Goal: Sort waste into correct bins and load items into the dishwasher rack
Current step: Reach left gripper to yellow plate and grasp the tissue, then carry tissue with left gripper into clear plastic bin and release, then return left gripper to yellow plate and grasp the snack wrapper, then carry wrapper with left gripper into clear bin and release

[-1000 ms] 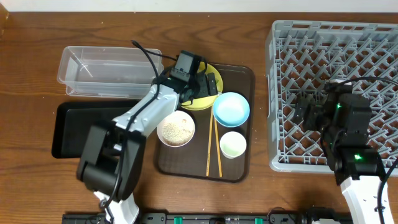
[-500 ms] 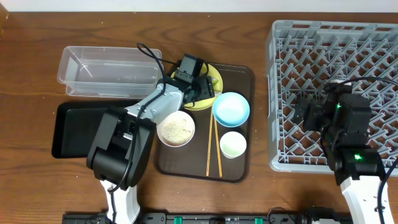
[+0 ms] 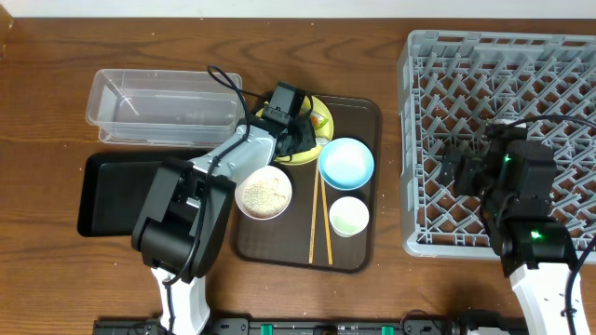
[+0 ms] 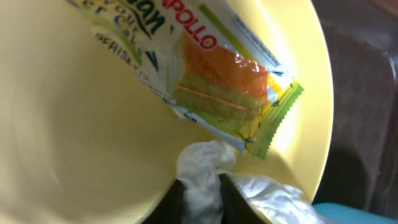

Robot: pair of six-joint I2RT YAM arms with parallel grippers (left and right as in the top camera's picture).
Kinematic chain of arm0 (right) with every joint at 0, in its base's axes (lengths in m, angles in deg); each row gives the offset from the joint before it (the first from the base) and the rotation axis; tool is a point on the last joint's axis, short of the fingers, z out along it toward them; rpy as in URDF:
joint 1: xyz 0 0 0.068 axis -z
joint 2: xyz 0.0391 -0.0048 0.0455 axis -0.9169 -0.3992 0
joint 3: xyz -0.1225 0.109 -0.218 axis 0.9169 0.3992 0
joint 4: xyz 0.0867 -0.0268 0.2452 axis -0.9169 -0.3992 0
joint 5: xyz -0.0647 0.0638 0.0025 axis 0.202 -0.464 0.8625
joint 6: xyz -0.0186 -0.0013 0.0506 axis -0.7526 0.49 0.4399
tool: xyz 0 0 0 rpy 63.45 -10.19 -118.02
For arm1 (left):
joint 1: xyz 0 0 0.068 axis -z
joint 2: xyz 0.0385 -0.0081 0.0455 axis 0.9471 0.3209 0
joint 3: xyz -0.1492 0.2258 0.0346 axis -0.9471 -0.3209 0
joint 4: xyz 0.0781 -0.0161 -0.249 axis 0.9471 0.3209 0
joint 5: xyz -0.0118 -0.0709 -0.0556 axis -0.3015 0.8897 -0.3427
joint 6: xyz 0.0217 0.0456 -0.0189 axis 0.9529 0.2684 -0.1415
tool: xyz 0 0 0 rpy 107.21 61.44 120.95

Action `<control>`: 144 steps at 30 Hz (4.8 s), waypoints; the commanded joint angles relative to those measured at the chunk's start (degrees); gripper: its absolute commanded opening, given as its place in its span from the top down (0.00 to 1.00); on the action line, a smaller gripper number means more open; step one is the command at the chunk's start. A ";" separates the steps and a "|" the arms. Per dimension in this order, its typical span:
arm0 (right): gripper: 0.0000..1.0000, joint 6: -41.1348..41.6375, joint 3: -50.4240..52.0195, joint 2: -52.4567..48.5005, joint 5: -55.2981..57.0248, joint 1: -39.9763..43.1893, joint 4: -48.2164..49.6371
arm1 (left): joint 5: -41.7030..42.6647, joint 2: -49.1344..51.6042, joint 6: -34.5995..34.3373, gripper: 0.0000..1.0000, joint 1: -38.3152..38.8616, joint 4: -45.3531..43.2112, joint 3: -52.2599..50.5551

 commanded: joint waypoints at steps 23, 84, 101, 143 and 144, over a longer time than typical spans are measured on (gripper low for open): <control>0.01 -0.24 -1.14 -0.04 -0.20 -0.50 -0.09 | -13.60 -23.23 9.18 0.87 -23.98 5.42 0.46; 0.03 -0.24 -1.14 -0.04 -0.22 -0.50 -1.38 | -7.32 3.98 -2.71 0.57 -1.33 -9.86 0.46; 0.05 -0.24 -1.14 -0.04 -0.20 -0.50 -1.42 | -7.50 0.52 2.34 0.94 -2.69 -6.56 0.46; 0.02 -0.26 -1.14 -0.07 -0.17 -0.50 -2.86 | -4.07 -22.73 14.73 0.56 -20.35 19.93 0.39; 0.02 -0.26 -1.14 -0.07 -0.17 -0.50 -2.82 | -4.07 -22.73 15.47 0.56 -19.10 21.24 0.39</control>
